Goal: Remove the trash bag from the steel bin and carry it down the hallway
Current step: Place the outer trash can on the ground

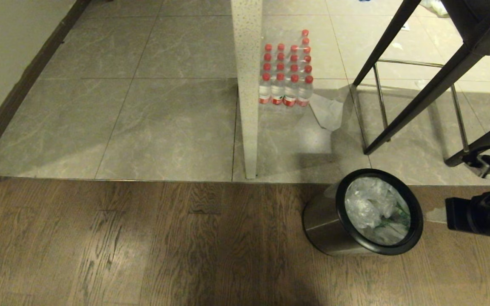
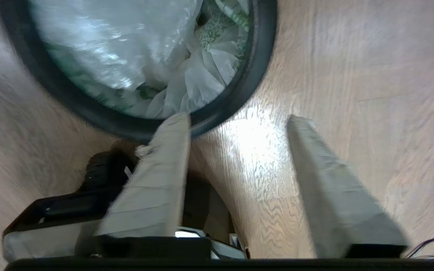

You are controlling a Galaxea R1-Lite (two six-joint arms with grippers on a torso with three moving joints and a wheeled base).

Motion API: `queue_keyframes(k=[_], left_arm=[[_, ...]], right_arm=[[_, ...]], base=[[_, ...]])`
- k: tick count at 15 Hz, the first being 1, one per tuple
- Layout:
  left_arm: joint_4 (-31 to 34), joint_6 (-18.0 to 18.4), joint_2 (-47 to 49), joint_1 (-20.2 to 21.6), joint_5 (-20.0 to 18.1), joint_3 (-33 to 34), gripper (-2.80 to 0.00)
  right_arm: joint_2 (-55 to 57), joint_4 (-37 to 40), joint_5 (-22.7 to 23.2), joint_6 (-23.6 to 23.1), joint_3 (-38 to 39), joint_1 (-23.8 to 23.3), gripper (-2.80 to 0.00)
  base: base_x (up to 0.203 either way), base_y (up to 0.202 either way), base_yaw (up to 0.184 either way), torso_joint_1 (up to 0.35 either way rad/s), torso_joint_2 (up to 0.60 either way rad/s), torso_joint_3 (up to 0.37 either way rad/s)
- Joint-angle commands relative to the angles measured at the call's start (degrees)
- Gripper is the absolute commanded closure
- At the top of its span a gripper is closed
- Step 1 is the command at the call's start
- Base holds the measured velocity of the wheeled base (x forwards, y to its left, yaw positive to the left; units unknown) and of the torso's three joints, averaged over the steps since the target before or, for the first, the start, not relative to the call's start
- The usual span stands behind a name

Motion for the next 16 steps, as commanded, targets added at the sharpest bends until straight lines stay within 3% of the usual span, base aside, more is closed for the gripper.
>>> queue_keyframes(k=[1,4,8,16], left_arm=[[0.0,0.0,0.0,0.0,0.0,0.0,0.0],[0.0,0.0,0.0,0.0,0.0,0.0,0.0],[0.0,0.0,0.0,0.0,0.0,0.0,0.0],[0.0,0.0,0.0,0.0,0.0,0.0,0.0]], right_arm=[[6.5,-2.7,0.1,0.0,1.4,0.0,-2.8],[13.3,-13.2,-0.1,-0.1,4.4,0.1,-2.8],[20.9,-21.5,-2.1,-2.1,2.2,0.0,-2.8],[20.3,-20.4,-4.0,-5.8,1.6,-2.0,-2.8]], base=[[0.0,0.0,0.0,0.0,0.0,0.0],[0.0,0.0,0.0,0.0,0.0,0.0],[0.0,0.0,0.0,0.0,0.0,0.0],[0.0,0.0,0.0,0.0,0.0,0.0]])
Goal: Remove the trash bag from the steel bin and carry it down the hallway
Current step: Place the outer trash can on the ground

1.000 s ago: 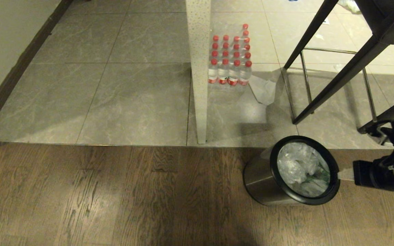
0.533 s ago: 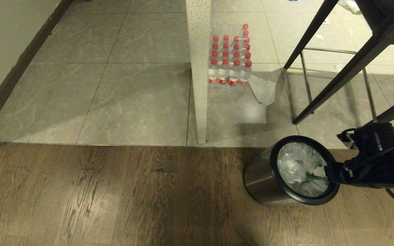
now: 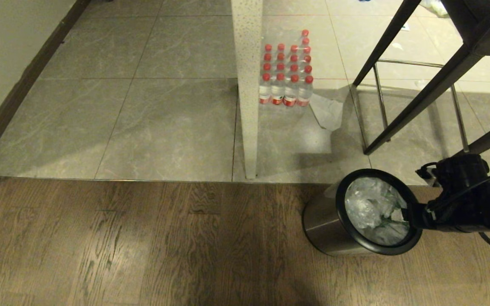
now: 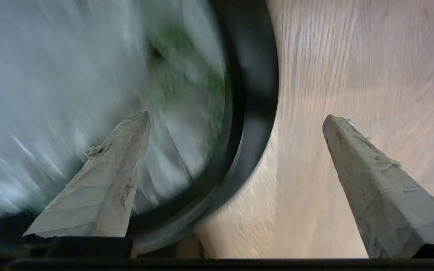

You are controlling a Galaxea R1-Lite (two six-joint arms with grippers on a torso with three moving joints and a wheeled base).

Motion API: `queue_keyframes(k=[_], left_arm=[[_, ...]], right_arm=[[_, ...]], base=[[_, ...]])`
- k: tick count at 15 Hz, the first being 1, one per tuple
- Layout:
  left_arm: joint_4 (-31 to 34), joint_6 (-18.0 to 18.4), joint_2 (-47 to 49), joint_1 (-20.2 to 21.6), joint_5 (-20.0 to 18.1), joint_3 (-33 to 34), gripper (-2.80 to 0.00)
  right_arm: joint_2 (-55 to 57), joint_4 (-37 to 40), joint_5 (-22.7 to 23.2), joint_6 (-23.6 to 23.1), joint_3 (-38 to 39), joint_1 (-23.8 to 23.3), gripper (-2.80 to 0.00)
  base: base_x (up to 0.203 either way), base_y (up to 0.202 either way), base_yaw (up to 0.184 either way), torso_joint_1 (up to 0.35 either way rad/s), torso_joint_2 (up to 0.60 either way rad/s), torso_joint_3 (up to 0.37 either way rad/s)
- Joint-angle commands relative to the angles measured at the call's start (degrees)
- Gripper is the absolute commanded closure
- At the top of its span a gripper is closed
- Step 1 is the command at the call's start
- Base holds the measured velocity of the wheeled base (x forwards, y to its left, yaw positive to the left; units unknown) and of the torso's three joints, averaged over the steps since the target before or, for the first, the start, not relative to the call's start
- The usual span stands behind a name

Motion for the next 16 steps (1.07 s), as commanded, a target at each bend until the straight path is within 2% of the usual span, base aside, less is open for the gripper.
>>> queue_keyframes(k=[1,5,7,8,9,16], left_arm=[[0.0,0.0,0.0,0.0,0.0,0.0,0.0],[0.0,0.0,0.0,0.0,0.0,0.0,0.0],[0.0,0.0,0.0,0.0,0.0,0.0,0.0],[0.0,0.0,0.0,0.0,0.0,0.0,0.0],[0.0,0.0,0.0,0.0,0.0,0.0,0.0],[0.0,0.0,0.0,0.1,0.0,0.0,0.0]], right_arm=[[-0.3,-0.1,-0.3,-0.6,1.9,-0.3,-2.8],[6.6,-4.4,-4.4,-0.4,2.9,0.8,-2.8],[9.6,-9.9,-4.9,-0.6,1.1,1.4,-2.8],[9.7,-10.2,-4.8,-0.5,0.2,1.5,-2.8],[9.6,-10.3,-4.8,-0.4,-0.3,1.5,0.0],[4.6,-10.3,-4.9,-1.6,0.4,1.5,0.0]], base=[[0.0,0.0,0.0,0.0,0.0,0.0],[0.0,0.0,0.0,0.0,0.0,0.0],[0.0,0.0,0.0,0.0,0.0,0.0],[0.0,0.0,0.0,0.0,0.0,0.0],[0.0,0.0,0.0,0.0,0.0,0.0],[0.0,0.0,0.0,0.0,0.0,0.0]])
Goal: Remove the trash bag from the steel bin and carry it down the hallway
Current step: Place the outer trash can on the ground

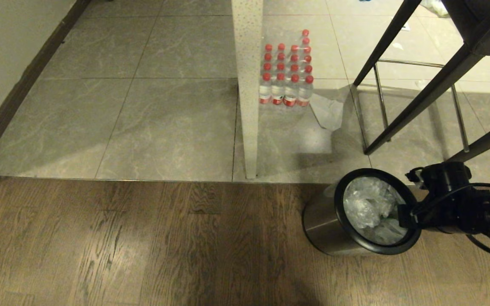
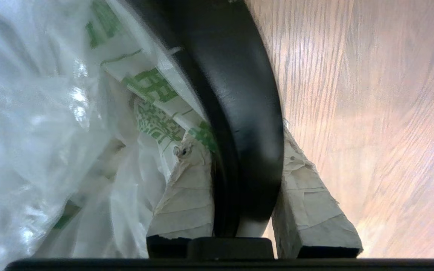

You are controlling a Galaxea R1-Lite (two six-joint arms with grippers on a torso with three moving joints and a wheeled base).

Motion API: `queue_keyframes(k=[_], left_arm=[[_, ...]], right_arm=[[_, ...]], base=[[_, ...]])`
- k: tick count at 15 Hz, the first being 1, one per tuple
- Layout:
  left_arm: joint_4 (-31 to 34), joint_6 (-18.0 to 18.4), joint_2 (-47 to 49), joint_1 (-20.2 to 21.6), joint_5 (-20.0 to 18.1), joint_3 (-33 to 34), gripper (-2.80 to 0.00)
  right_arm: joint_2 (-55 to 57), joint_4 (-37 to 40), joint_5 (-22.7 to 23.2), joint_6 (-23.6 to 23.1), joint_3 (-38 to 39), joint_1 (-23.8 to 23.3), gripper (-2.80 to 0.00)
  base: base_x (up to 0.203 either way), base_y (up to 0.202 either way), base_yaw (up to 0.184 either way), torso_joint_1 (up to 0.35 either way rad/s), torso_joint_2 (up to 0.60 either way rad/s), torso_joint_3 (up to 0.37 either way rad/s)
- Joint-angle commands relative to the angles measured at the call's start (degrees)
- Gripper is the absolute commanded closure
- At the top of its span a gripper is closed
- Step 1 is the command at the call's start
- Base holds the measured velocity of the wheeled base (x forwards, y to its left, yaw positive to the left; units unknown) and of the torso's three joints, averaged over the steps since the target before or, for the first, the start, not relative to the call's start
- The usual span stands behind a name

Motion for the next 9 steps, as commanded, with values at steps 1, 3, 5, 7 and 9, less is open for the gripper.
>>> queue_keyframes(k=[1,3,5,7,9], left_arm=[[-0.1,0.0,0.0,0.0,0.0,0.0,0.0],[-0.1,0.0,0.0,0.0,0.0,0.0,0.0],[-0.1,0.0,0.0,0.0,0.0,0.0,0.0],[-0.1,0.0,0.0,0.0,0.0,0.0,0.0],[-0.1,0.0,0.0,0.0,0.0,0.0,0.0]], right_arm=[[-3.1,-0.1,-0.1,-0.2,0.3,0.0,0.0],[-4.2,0.1,-1.7,-0.2,0.4,0.1,0.0],[-7.4,1.5,-3.0,-0.2,-0.4,0.4,0.0],[-11.9,4.7,-3.2,-0.4,-1.0,0.5,0.0],[-15.9,7.1,-3.7,-0.5,-0.5,0.5,0.0]], base=[[0.0,0.0,0.0,0.0,0.0,0.0],[0.0,0.0,0.0,0.0,0.0,0.0],[0.0,0.0,0.0,0.0,0.0,0.0],[0.0,0.0,0.0,0.0,0.0,0.0],[0.0,0.0,0.0,0.0,0.0,0.0]])
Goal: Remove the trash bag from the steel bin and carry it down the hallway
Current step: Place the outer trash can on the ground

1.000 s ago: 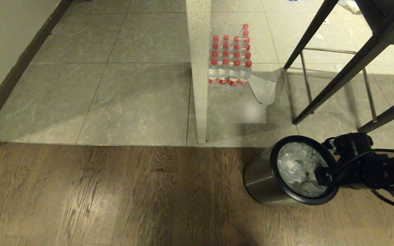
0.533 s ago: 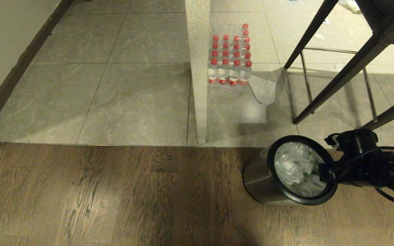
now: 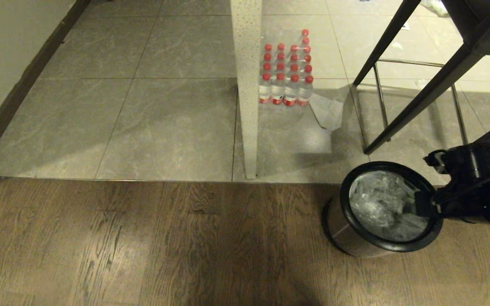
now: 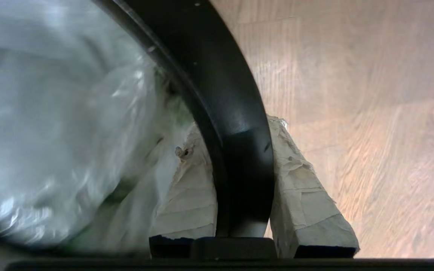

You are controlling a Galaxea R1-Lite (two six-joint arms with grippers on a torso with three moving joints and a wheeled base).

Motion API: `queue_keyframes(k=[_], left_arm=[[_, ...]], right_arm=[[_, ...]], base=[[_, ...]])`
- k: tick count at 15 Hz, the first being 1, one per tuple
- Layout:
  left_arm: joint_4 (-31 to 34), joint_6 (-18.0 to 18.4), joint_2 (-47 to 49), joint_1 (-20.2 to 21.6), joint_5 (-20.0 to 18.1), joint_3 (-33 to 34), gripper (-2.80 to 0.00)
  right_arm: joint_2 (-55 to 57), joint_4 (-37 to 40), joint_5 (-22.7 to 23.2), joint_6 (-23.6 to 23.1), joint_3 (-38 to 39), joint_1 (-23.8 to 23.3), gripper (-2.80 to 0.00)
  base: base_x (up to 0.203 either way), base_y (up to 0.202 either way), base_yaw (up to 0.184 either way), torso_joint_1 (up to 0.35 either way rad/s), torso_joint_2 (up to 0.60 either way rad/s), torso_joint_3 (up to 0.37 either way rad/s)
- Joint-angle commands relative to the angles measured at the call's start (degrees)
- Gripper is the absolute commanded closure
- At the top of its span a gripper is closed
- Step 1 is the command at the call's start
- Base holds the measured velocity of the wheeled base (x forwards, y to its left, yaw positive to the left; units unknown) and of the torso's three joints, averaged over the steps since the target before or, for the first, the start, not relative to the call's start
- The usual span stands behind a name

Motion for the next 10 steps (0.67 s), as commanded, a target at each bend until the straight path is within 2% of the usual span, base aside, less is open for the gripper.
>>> queue_keyframes(k=[1,4,6,10], left_arm=[[0.0,0.0,0.0,0.0,0.0,0.0,0.0],[0.0,0.0,0.0,0.1,0.0,0.0,0.0],[0.1,0.0,0.0,0.1,0.0,0.0,0.0],[0.0,0.0,0.0,0.0,0.0,0.0,0.0]], right_arm=[[-5.5,0.4,0.1,0.1,0.4,0.1,0.0],[-7.6,1.4,0.0,0.2,2.4,0.1,0.0],[-10.8,2.2,0.6,0.2,0.5,0.1,0.0],[-18.5,10.7,0.6,0.2,-3.0,0.1,0.0]], base=[[0.0,0.0,0.0,0.0,0.0,0.0],[0.0,0.0,0.0,0.0,0.0,0.0],[0.0,0.0,0.0,0.0,0.0,0.0],[0.0,0.0,0.0,0.0,0.0,0.0]])
